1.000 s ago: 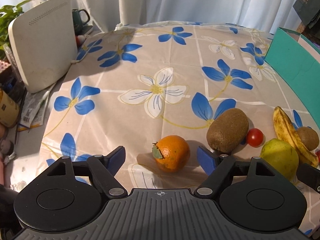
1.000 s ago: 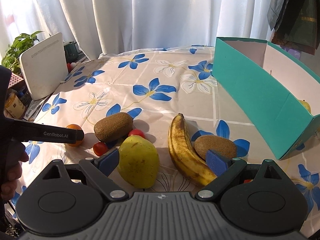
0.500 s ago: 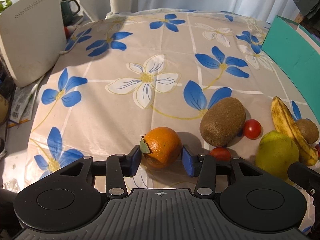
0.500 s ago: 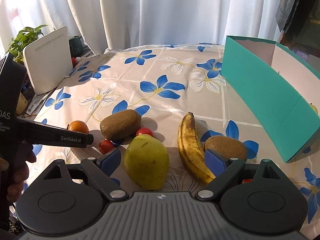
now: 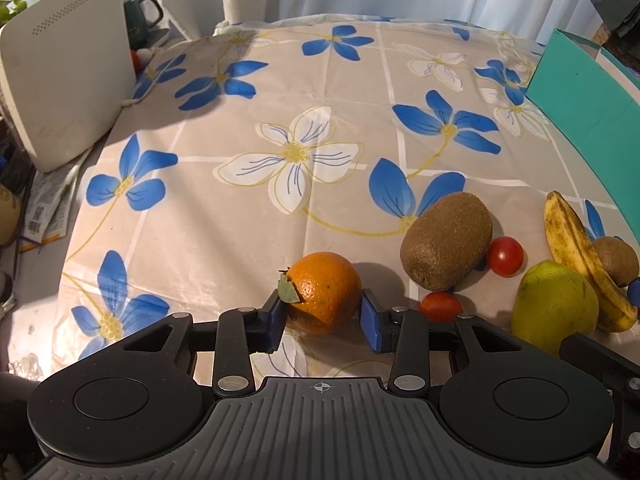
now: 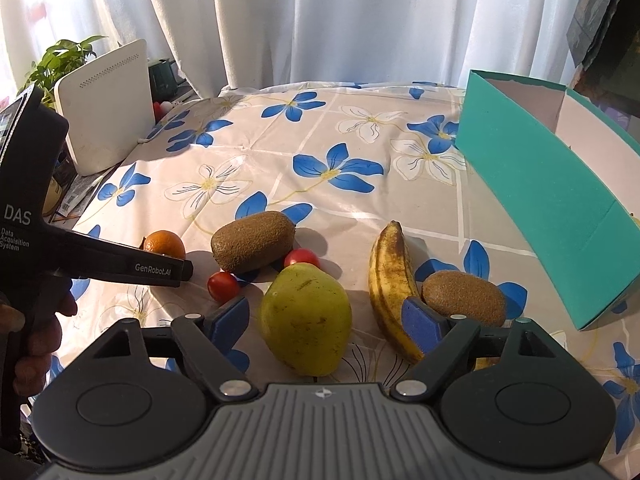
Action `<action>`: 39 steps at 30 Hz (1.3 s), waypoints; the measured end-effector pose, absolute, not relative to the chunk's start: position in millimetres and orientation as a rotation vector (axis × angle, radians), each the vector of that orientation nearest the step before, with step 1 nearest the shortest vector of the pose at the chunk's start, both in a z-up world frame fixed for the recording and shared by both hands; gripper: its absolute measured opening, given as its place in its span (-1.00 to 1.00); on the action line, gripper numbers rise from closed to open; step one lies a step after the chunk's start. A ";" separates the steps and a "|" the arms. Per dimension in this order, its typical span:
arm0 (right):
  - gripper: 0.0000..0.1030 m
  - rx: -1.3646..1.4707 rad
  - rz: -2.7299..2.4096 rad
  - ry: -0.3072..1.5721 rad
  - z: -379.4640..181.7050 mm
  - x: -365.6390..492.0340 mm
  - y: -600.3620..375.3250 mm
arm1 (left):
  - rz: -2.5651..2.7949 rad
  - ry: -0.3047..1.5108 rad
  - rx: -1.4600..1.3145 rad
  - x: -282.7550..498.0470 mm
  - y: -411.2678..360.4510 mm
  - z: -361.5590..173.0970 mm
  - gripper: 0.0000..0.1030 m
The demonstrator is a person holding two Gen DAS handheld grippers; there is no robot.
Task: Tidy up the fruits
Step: 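Grasp the orange with the left gripper while the right gripper grasps the yellow pear, then lift the orange and pear and carry both over the teal box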
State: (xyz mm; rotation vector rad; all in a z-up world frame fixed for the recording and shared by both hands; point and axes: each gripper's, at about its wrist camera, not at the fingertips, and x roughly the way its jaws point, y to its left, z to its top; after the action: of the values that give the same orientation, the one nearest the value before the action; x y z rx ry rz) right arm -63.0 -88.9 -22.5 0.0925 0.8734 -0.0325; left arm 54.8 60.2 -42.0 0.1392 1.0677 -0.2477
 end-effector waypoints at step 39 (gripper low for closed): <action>0.21 0.193 -0.122 0.845 -7.8 -73.2 -118.5 | -0.425 0.998 0.241 30.9 -5.7 25.5 -0.17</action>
State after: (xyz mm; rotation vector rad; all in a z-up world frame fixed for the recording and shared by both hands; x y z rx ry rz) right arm -73.2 -118.5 -7.8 0.1935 0.8452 -0.1218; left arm 30.9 -5.7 25.5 0.2414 0.9976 -0.4251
